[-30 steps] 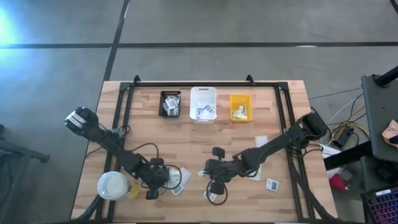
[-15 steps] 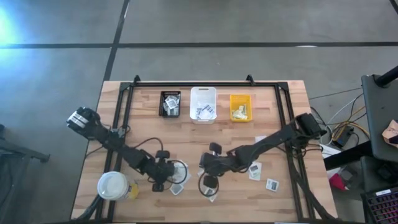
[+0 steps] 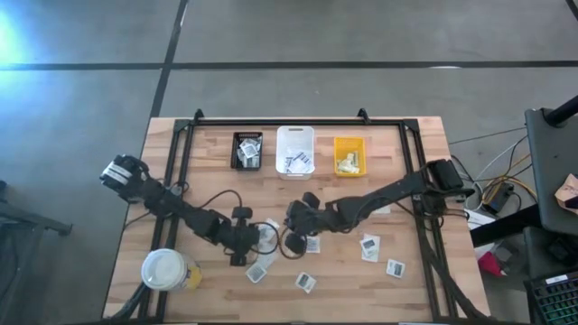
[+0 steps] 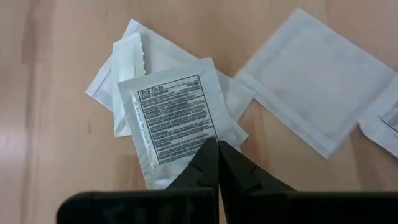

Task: Pick & Place First Aid Supplies
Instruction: Put the towelette pack into the black basket

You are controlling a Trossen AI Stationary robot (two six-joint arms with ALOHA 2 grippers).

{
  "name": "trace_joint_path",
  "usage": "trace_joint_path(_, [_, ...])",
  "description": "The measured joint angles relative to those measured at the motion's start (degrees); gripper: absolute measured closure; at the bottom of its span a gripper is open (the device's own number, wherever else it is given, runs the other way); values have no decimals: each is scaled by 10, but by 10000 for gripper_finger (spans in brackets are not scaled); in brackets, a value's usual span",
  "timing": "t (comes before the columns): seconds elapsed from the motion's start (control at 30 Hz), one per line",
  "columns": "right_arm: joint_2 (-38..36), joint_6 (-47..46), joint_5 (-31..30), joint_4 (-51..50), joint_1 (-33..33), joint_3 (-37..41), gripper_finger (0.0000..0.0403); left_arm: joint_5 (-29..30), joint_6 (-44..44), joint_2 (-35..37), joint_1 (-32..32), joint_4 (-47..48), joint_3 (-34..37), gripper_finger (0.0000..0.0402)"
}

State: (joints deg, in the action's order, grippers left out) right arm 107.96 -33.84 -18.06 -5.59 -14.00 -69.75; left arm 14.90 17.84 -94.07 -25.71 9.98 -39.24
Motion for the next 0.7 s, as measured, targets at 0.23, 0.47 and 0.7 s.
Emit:
trace_joint_path(0.23, [-1,1,0,52,45,24,360,8,-18,-23,20,-33,0,401])
trace_joint_path(0.47, [-1,-31,56,102,76,54,360,45,-41,-49,26,-57,0,401])
trace_joint_path(0.7, [-1,-86,76,152,74,82,360,53,-58,-50,37,-91,1,401])
